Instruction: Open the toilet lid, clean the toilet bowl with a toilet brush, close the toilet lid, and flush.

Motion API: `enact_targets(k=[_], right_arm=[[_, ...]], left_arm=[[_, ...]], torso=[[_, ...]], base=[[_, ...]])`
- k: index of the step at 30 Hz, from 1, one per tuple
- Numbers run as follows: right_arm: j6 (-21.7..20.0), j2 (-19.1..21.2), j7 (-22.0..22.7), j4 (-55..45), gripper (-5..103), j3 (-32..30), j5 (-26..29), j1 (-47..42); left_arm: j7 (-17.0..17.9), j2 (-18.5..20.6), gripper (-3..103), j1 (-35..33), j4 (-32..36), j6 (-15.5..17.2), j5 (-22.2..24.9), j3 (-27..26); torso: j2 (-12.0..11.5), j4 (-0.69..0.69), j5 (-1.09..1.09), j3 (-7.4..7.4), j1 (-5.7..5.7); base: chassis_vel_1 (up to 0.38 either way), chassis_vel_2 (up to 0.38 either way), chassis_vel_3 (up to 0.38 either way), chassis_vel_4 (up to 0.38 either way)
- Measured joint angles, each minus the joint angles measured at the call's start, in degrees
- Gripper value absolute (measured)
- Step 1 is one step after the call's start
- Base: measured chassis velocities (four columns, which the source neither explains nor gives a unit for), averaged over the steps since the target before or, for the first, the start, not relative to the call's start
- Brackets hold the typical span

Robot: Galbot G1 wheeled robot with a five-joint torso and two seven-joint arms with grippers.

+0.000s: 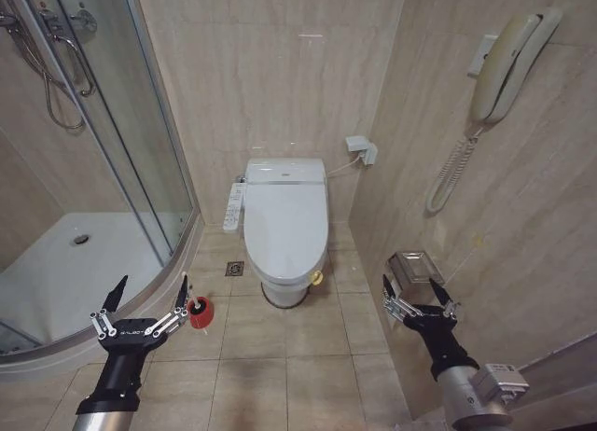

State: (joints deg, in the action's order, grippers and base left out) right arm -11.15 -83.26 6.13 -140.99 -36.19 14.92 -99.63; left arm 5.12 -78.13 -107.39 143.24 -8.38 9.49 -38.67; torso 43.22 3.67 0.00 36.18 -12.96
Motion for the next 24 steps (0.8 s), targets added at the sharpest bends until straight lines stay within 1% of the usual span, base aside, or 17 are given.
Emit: enact_targets(k=[14, 24], right_arm=[[0.43, -0.29, -0.46, 0.52, 100, -0.05, 1.02, 0.64], [0.79, -0.30, -0.99, 0.79, 100, -0.19, 0.75, 0.43]], left_arm=[[0.00, 0.00, 100, 0.00, 0.00, 0.00, 0.00, 0.00], [0.00, 0.00, 100, 0.00, 0.00, 0.00, 0.00, 0.00]], torso=[[0.00, 0.00, 0.00, 0.00, 0.00], [0.00, 0.00, 0.00, 0.00, 0.00]], base=[[0.000, 0.000, 0.000, 0.000], [0.000, 0.000, 0.000, 0.000]])
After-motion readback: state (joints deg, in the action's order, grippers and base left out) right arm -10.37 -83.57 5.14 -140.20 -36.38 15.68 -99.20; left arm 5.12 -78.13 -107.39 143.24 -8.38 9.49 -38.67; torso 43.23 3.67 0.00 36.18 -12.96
